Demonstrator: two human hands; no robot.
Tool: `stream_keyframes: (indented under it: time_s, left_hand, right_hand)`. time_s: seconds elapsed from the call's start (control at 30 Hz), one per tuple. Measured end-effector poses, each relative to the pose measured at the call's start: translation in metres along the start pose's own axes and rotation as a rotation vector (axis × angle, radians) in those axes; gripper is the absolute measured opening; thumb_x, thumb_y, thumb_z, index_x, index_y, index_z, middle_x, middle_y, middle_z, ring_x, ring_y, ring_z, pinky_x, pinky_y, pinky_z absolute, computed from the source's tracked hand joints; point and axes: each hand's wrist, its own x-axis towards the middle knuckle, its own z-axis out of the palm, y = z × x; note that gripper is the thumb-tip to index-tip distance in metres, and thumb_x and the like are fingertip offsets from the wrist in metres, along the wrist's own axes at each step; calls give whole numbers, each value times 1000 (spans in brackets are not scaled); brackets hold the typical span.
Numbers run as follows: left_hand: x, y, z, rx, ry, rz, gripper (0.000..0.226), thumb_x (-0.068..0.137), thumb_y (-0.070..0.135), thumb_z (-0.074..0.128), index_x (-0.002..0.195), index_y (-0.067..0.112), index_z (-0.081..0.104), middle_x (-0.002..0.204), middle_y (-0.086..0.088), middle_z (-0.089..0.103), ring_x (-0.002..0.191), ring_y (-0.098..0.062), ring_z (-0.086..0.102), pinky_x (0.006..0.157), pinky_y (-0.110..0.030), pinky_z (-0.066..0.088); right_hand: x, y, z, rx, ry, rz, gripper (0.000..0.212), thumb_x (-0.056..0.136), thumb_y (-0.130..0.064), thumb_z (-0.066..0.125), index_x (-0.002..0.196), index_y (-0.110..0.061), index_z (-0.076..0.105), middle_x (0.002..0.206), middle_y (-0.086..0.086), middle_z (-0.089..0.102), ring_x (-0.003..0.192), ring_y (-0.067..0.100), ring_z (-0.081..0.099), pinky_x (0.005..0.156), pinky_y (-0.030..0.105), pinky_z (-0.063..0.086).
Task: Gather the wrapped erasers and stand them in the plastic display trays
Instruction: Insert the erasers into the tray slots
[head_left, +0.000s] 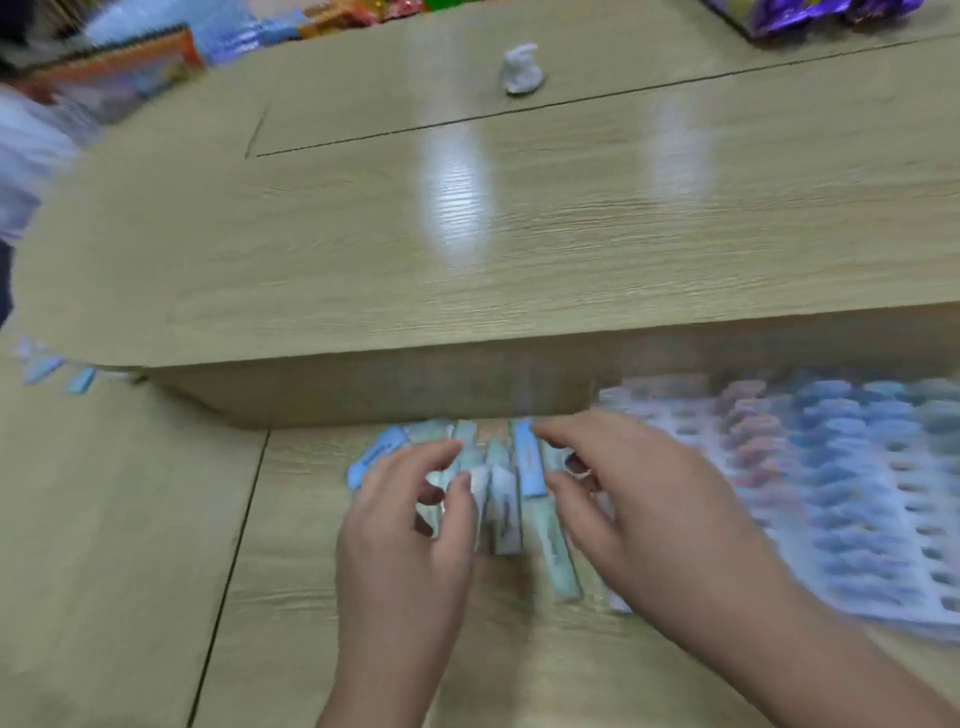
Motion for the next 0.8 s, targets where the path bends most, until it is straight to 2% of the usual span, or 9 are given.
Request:
stream_keyframes:
  time_s: [0.03,0.13,0.2,0.3,0.4,0.53,0.63,0.7,0.8]
  left_hand:
    - [0,-19,-11,34,-4,-68,17,87,18,71,100,29,71,95,17,62,80,-4,60,63,-19,46]
    - [-2,-64,-32,129,-68,-183,27,82,18,76,105,29,68,101,14,59,90,0,56,72,-24,49]
    - [-3,-78,-37,173,-153,-205,32,82,27,74,114,29,66,105,14,54,95,-5,55,81,-33,50]
    - [-6,-89,-35,229,-240,-190,38,83,34,71,120,26,65,109,13,50,104,-14,51,84,-28,41]
    - [-6,-92,-32,254,-207,-133,41,82,37,69,121,23,65,109,7,50,102,-16,48,83,-29,37]
    - [1,-68,-14,267,-199,56,34,82,45,65,109,25,69,101,0,55,93,-18,47,71,-34,47]
    - [11,-56,11,347,-324,136,38,71,39,80,105,25,71,92,0,60,84,-24,58,59,-34,50]
    - [17,-52,17,370,-370,135,42,73,35,79,113,27,69,95,1,60,87,-25,59,59,-33,47]
    - [27,-47,17,385,-410,93,46,87,35,63,132,36,56,111,4,54,106,-21,51,69,-29,35]
  right_hand:
    - [6,-13,16,-2,-62,16,34,91,-32,51,124,-31,56,114,-12,62,97,10,61,81,28,48]
    - [16,-35,58,-52,-207,115,44,97,-39,50,140,-32,41,132,-10,47,118,14,52,93,29,41]
    - [18,-39,76,-97,-230,213,51,95,-44,52,142,-30,38,131,-7,41,118,17,50,92,29,43]
    - [17,-38,87,-169,-230,337,64,86,-57,60,140,-29,39,126,-5,34,118,19,47,91,30,46]
    - [16,-37,89,-212,-204,376,67,82,-62,62,137,-29,42,120,-4,34,114,19,46,89,27,41]
    - [16,-34,84,-226,-178,420,56,90,-48,58,139,-26,42,125,1,44,117,23,50,92,31,42]
    - [17,-33,82,-259,-222,412,53,92,-32,56,142,-25,40,129,1,45,113,22,55,88,31,44]
    - [19,-33,83,-267,-246,390,50,92,-28,55,140,-25,43,130,-1,45,109,22,57,85,31,43]
    - [25,-31,83,-235,-250,381,45,90,-25,57,134,-25,47,128,-1,46,107,23,58,87,32,43]
